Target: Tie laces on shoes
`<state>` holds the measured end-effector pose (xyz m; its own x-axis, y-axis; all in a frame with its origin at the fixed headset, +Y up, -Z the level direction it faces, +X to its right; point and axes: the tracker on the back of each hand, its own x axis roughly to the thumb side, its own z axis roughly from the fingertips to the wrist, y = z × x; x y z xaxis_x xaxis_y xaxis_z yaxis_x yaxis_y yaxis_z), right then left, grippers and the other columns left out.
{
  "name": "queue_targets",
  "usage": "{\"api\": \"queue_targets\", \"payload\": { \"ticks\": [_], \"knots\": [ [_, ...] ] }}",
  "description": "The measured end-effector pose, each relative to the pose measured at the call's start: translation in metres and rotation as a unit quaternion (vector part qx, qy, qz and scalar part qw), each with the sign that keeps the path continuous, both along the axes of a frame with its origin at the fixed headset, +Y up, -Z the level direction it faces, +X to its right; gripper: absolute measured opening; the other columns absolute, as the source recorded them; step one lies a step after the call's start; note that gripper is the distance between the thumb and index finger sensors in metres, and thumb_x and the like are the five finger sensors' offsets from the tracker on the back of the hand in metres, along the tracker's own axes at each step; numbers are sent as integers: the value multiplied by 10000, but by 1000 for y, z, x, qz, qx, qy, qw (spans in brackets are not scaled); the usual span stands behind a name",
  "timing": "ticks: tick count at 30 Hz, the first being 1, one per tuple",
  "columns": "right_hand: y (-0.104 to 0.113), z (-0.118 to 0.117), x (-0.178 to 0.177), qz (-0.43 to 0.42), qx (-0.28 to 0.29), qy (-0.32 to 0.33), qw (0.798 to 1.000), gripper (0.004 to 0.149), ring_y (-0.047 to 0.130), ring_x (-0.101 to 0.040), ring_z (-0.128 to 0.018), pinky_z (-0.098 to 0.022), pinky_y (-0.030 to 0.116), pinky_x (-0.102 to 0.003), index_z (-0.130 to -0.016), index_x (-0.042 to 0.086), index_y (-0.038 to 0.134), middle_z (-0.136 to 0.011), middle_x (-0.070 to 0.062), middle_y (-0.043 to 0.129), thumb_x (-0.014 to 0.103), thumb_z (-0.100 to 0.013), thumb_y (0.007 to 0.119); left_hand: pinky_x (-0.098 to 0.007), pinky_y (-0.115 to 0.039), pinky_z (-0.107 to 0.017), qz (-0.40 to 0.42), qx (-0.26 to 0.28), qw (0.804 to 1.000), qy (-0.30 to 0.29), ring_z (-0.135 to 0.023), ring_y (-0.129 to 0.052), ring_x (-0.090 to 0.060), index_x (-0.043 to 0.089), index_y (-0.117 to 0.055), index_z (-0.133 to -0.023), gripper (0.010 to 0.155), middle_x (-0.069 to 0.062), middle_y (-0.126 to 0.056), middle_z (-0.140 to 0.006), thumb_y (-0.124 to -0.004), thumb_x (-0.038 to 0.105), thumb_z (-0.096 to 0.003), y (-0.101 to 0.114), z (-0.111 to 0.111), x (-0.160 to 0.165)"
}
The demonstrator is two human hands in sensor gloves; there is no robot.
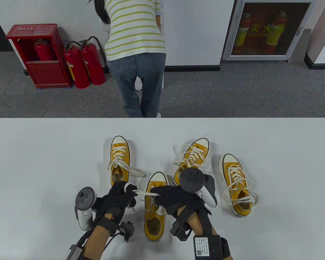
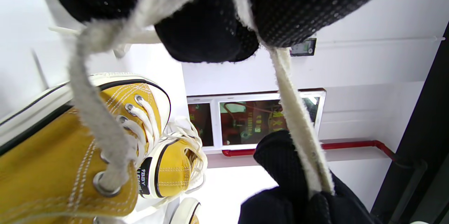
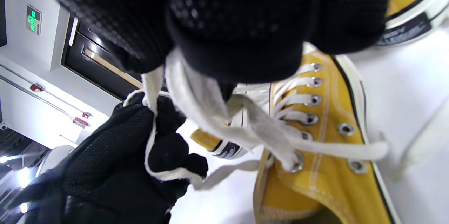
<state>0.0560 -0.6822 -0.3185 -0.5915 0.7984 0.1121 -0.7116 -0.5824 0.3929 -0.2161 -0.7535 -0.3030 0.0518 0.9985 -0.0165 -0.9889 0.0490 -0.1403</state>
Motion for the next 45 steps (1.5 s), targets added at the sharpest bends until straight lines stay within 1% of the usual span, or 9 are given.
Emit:
{"api": "queue_targets", "payload": {
  "ticks": [2, 5, 7, 11, 16, 28, 34, 40, 45],
  "knots": [
    [-2, 0, -1, -25, -19, 13, 999, 526, 991, -111, -244, -405, 827, -458, -915, 165, 827, -639, -23, 1022, 345, -424, 881, -530, -819, -491, 2, -2, 1000, 0, -416, -1015, -186, 323, -724, -826, 387, 4, -905, -868, -860, 367, -467, -1, 0, -1],
    [-4, 0, -2, -54, -36, 31, 997, 620, 955, -175, -375, -534, 725, -524, -972, 169, 754, -658, -21, 967, 384, -412, 912, -531, -818, -493, 6, -6, 1000, 5, -418, -1015, -186, 323, -723, -826, 387, 3, -905, -867, -859, 367, -466, -2, -1, -2],
    [-4, 0, -3, -39, -26, 30, 998, 679, 929, -201, -425, -596, 659, -565, -993, 172, 723, -659, -15, 938, 404, -391, 934, -530, -818, -494, 11, -9, 1000, 7, -418, -1015, -185, 323, -722, -826, 387, 4, -904, -868, -858, 369, -467, -3, -1, -4],
    [-4, 0, -4, -14, 14, 14, 1000, 627, 943, -232, -533, -665, 590, -618, -988, 181, 733, -670, -6, 931, 309, -399, 905, -529, -819, -491, 22, -14, 1000, 8, -416, -1015, -182, 324, -720, -826, 387, 7, -904, -866, -856, 373, -467, -5, -2, -5],
    [-5, -4, 0, -26, 33, 0, 999, 579, 956, -262, -570, -659, 646, -597, -975, 186, 744, -729, -18, 913, 203, -403, 834, -531, -818, -497, 36, -18, 999, 10, -426, -1019, -185, 324, -716, -832, 392, 6, -905, -865, -853, 382, -469, -5, -2, -7],
    [1, -3, 6, -6, 44, -6, 999, 608, 938, -253, -546, -633, 682, -578, -990, 203, 720, -914, -84, 809, 110, -395, 803, -576, -765, -583, 47, -14, 998, 28, -596, -1028, -238, 318, -711, -836, 391, 2, -888, -897, -842, 378, -473, -3, -2, -15],
    [8, 1, 21, -10, 65, -43, 997, 560, 966, -241, -514, -614, 717, -561, -951, 193, 791, -892, -100, 851, 109, -398, 809, -584, -762, -605, 65, -7, 997, 44, -687, -1040, -252, 313, -716, -831, 386, -12, -890, -925, -842, 369, -471, 5, -1, -23],
    [7, 5, 53, -25, 81, -85, 993, 482, 1005, -219, -450, -581, 768, -541, -864, 195, 903, -773, -76, 960, 113, -396, 822, -558, -812, -562, 78, -1, 994, 77, -612, -1083, -218, 320, -733, -822, 380, 2, -945, -858, -853, 348, -463, 13, -2, -43],
    [13, 15, 85, -15, 104, -103, 989, 475, 985, -218, -401, -556, 761, -542, -866, 194, 899, -770, -78, 952, 119, -407, 806, -548, -825, -531, 14, 6, 995, 98, -524, -1082, -201, 324, -726, -829, 383, 1, -956, -811, -843, 344, -465, 25, 1, -65]
  ]
}}
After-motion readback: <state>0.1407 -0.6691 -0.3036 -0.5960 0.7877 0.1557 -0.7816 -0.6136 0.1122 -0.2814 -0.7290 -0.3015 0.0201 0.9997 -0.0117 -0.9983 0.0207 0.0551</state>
